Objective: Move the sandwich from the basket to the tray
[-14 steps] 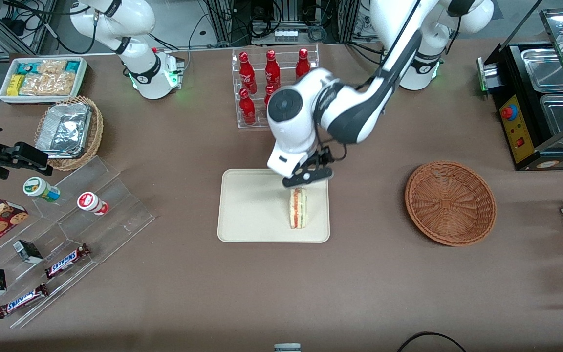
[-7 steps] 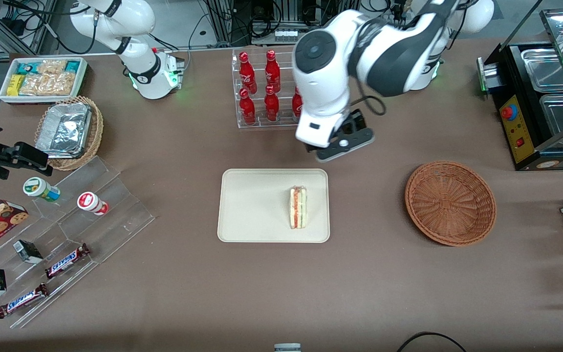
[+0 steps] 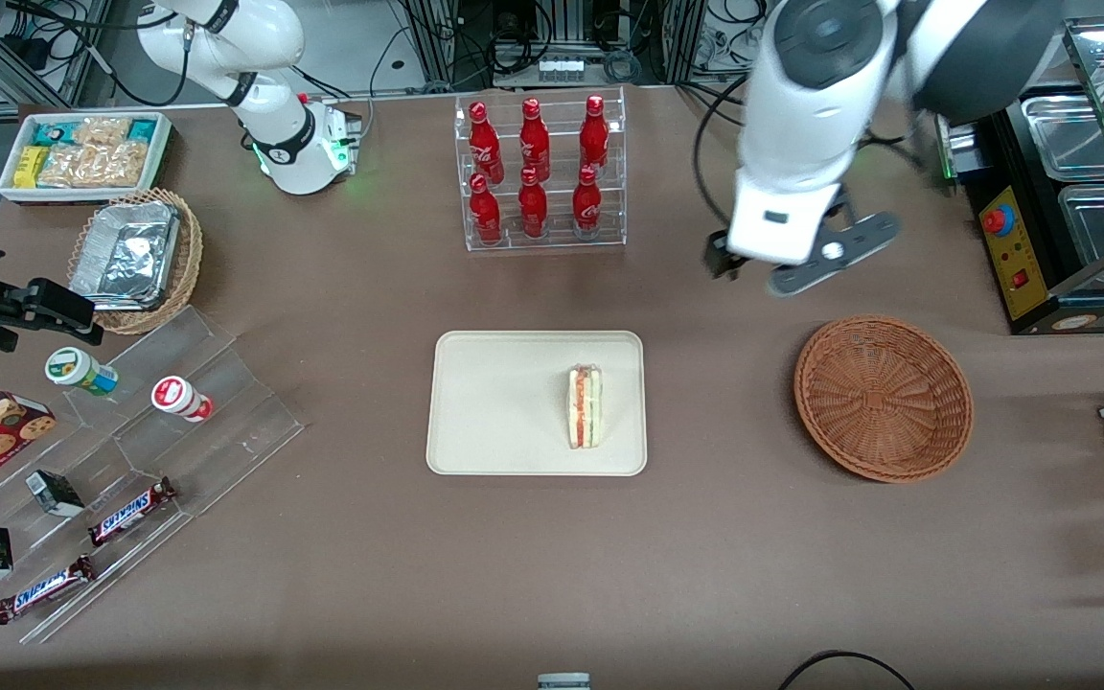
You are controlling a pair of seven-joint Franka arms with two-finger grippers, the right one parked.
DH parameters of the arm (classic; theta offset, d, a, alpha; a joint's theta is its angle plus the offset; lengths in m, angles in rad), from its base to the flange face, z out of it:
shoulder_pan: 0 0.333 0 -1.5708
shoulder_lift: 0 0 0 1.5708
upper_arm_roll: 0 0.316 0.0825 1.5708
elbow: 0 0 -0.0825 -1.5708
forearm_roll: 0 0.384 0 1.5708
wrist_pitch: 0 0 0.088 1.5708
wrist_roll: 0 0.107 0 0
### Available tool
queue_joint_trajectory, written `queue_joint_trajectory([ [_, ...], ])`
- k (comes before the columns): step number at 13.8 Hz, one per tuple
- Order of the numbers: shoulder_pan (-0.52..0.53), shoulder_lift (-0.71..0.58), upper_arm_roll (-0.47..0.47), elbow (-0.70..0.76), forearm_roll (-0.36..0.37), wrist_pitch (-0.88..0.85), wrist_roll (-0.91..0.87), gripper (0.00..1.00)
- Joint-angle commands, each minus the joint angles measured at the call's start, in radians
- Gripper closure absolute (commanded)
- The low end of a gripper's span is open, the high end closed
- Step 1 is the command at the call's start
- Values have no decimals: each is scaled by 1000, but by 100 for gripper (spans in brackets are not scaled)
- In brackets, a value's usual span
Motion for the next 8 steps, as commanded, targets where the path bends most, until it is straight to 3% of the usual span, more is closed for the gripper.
queue_joint_trajectory([
  [1,84,-71,-14,-31,-37,-38,91,0],
  [8,282,-237,-13,-95,-123,-92,401,0],
])
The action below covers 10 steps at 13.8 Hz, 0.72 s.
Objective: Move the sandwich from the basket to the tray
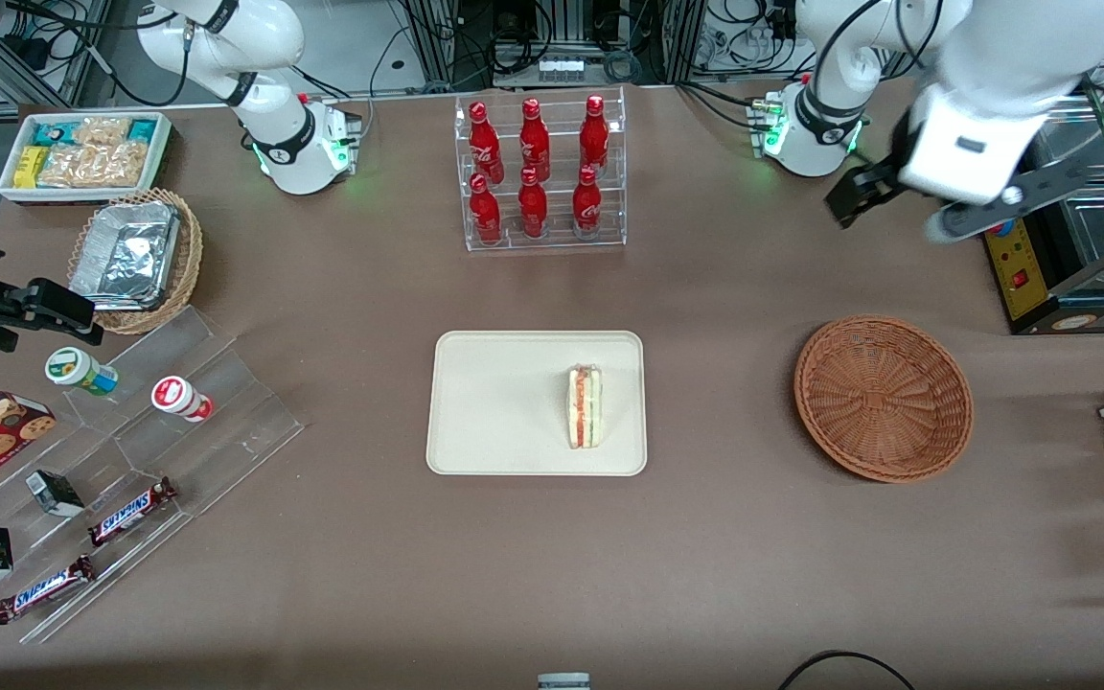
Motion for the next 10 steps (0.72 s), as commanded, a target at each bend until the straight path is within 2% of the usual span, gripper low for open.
queue_joint_trajectory([
  [1,75,-98,-11,-95,-23,8,121,0],
  [6,209,-161,-2,-154,-51,9,302,0],
  [10,257,-185,-2,-189,-90,37,313,0],
])
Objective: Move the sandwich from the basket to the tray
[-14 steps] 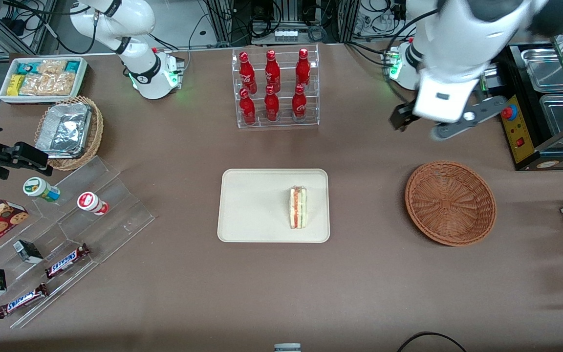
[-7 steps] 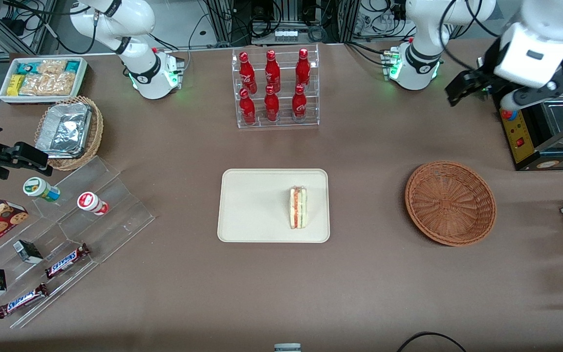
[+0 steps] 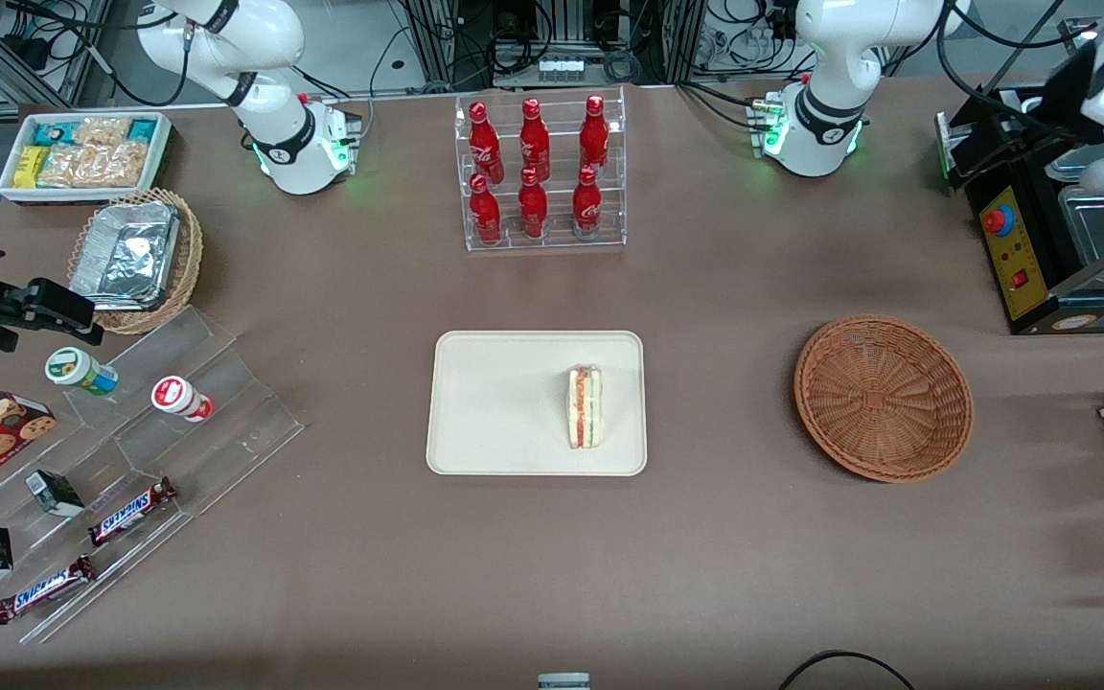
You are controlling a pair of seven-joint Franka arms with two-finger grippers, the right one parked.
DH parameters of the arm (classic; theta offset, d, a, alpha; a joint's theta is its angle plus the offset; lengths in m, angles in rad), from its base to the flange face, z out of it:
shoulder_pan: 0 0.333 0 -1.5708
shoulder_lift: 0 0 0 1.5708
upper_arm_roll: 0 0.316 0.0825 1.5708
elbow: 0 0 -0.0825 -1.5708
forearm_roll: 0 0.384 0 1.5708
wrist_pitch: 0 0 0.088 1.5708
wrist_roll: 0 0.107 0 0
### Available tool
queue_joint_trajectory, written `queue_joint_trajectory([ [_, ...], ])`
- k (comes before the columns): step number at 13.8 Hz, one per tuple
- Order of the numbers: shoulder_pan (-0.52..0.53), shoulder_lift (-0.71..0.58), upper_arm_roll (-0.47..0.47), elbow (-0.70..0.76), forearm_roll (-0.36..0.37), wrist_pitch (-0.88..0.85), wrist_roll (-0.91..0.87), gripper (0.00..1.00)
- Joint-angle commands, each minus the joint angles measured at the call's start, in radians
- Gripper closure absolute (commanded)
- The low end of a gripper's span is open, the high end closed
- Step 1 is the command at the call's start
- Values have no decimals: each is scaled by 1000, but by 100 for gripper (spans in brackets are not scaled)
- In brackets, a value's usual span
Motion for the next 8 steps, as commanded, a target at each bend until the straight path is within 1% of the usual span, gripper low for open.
queue_joint_trajectory([
  [1,24,-38,-13,-40,-19,23,17,0],
  [8,7,3,-11,-6,-13,9,19,0],
])
